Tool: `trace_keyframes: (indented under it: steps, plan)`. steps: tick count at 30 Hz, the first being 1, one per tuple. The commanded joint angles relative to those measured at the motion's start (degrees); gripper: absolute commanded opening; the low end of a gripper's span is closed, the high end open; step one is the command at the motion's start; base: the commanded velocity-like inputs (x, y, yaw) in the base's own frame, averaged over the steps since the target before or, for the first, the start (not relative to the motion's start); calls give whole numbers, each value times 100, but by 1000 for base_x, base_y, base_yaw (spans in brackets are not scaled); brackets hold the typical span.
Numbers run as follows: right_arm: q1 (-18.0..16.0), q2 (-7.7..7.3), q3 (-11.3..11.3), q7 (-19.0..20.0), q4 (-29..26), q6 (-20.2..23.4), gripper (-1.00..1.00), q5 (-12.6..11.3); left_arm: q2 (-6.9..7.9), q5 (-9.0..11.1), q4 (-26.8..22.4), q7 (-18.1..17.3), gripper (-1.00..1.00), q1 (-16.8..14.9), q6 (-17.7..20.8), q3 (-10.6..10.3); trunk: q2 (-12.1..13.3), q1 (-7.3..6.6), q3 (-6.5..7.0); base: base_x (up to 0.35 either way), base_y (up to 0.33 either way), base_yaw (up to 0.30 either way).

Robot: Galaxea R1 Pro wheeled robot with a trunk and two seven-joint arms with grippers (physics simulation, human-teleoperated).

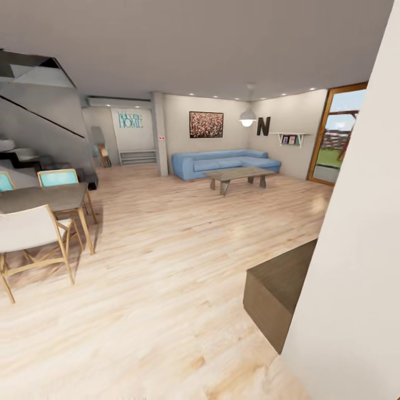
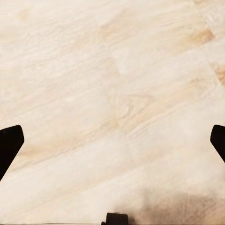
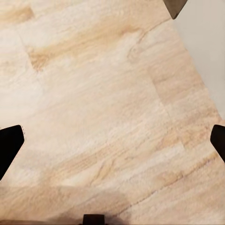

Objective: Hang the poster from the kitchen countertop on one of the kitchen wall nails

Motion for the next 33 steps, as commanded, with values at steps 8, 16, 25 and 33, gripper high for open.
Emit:
trace_keyframes:
  steps: [8,16,25,33]
  plan:
    - [-3,0,2,-9,10,-13,100,38,-1,1,-5,5,100,1,-6,5,-2,0,-5,0,0,292]
    - [-3,1,2,-12,11,-13,100,39,-1,1,-5,8,100,1,-3,5,-2,0,-5,0,0,292]
    - [-3,1,2,-79,11,-13,100,39,-1,1,-1,0,100,1,-7,179,-2,0,-10,0,0,291]
    - [-3,1,10,-297,241,-16,100,35,-1,0,0,-7,100,1,-9,246,-2,0,-27,0,0,290]
